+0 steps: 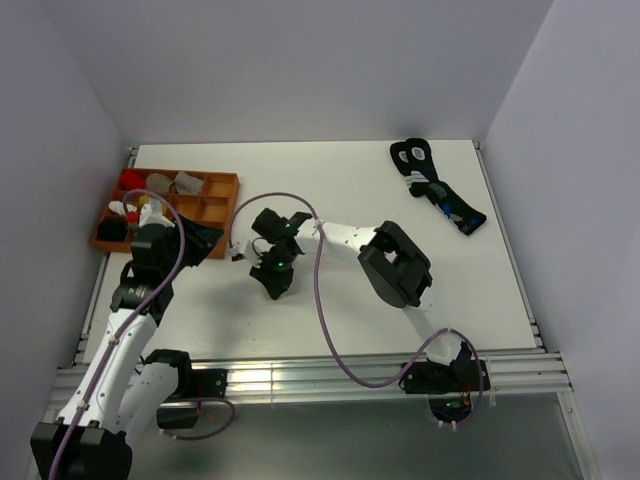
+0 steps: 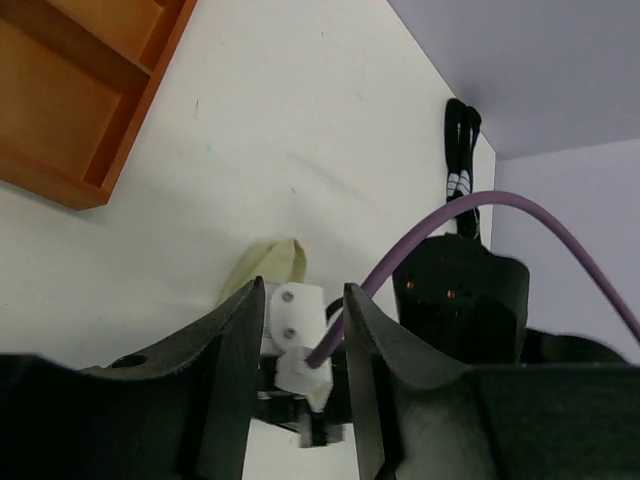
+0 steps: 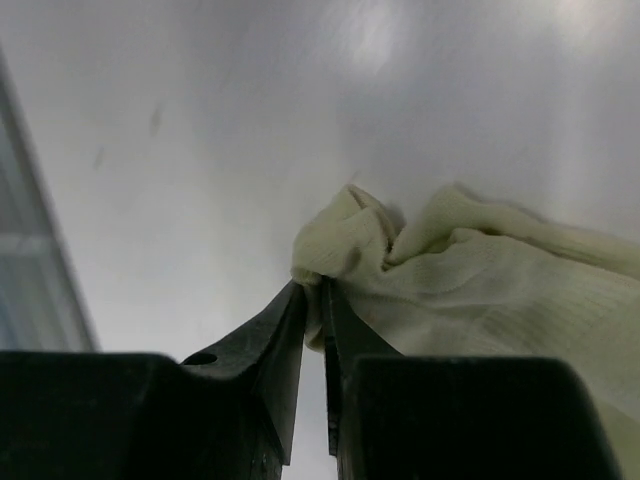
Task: Roll the socks
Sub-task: Move the sock to the center of the board.
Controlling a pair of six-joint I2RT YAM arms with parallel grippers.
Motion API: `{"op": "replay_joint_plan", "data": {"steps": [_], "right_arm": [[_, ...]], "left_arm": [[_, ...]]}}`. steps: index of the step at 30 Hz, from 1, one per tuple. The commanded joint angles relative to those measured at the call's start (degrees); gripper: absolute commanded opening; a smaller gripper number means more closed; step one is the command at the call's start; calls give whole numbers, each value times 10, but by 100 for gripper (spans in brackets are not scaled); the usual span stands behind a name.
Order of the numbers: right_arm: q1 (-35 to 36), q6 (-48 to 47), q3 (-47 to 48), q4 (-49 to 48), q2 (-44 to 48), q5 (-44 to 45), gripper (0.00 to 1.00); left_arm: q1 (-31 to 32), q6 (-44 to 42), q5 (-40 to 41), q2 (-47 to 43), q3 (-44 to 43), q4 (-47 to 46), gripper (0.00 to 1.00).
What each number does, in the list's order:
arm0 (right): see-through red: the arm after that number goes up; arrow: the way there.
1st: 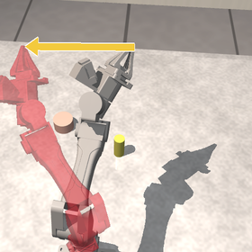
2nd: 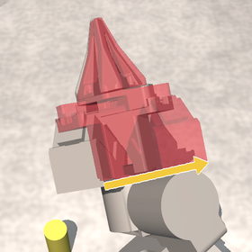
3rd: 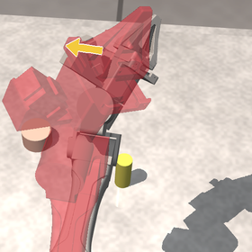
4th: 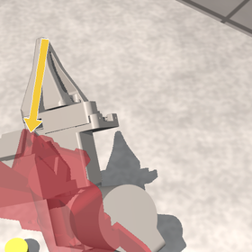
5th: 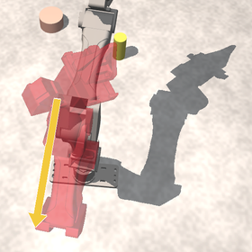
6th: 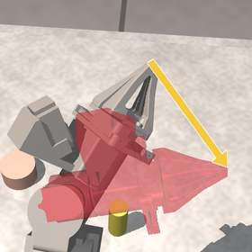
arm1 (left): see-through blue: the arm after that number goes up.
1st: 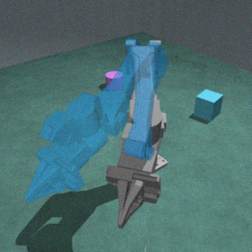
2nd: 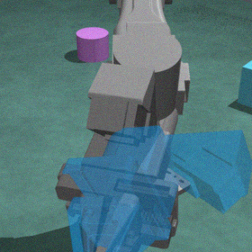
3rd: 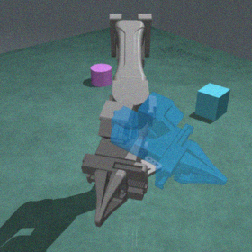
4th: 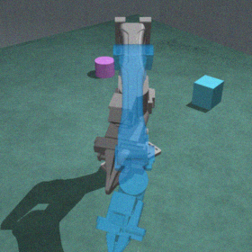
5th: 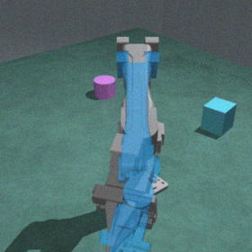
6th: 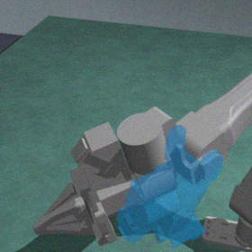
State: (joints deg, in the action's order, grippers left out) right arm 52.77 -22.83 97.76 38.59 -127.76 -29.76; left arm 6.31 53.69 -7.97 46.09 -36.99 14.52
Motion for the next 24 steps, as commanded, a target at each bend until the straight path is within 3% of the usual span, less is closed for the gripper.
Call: {"op": "replay_joint_plan", "data": {"steps": [1, 6, 7, 11, 18, 24], "right_arm": [[-45, -130, -45, 245, 6, -102, 19], [-105, -223, -44, 338, -10, -160, 20], [-122, -243, -29, 388, -17, -172, 19], [-139, -283, -3, 439, -44, -209, 20], [-141, -279, 5, 436, -45, -199, 20], [-140, -266, 17, 415, -50, -215, 19]], "left_arm": [[22, 2, 25, -36, 63, -138, 42], [101, -5, 68, -100, 160, -223, 39], [117, -12, 67, -121, 172, -250, 38], [140, -37, 47, -145, 228, -318, 37], [194, -117, -32, -50, 275, -483, 32], [285, -204, -26, 43, 300, -575, 34]]}}
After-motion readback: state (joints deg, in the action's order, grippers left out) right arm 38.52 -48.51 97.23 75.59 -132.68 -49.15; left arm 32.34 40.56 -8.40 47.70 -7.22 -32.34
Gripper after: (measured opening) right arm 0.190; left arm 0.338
